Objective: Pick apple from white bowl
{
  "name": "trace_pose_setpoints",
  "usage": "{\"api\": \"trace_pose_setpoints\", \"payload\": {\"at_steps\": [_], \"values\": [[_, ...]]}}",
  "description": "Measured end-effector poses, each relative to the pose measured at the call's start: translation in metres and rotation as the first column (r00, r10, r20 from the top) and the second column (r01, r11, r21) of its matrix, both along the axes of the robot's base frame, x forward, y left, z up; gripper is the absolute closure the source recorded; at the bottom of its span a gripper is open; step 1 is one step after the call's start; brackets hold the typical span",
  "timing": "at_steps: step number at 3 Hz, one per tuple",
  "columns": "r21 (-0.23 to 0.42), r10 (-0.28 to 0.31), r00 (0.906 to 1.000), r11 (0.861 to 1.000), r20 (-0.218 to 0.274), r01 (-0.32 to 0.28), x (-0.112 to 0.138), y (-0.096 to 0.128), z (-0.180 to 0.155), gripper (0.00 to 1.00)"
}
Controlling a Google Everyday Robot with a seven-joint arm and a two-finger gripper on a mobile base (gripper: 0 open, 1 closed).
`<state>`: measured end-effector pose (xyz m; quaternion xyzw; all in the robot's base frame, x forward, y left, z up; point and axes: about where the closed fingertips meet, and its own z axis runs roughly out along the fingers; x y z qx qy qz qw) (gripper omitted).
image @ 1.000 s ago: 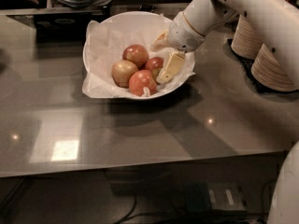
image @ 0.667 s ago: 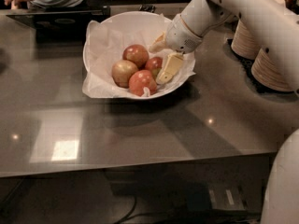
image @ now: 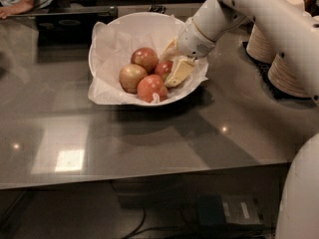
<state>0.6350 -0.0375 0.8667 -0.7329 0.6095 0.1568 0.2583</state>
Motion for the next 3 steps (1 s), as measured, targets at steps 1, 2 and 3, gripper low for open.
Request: {"api": "trace_pose_setpoints", "payload": {"at_steps": [1, 2, 3], "values": [[-0.003, -0.006, 0.9999, 1.0, -0.009, 0.006, 0.0006, -0.0007, -0.0034, 0.71], [-0.003, -0.006, 0.9999, 1.0, -0.009, 0.006, 0.0007, -0.0006, -0.0035, 0.94], [-0.003, -0.006, 0.9999, 1.0, -0.009, 0.006, 0.0006, -0.0007, -0.0033, 1.0]]}}
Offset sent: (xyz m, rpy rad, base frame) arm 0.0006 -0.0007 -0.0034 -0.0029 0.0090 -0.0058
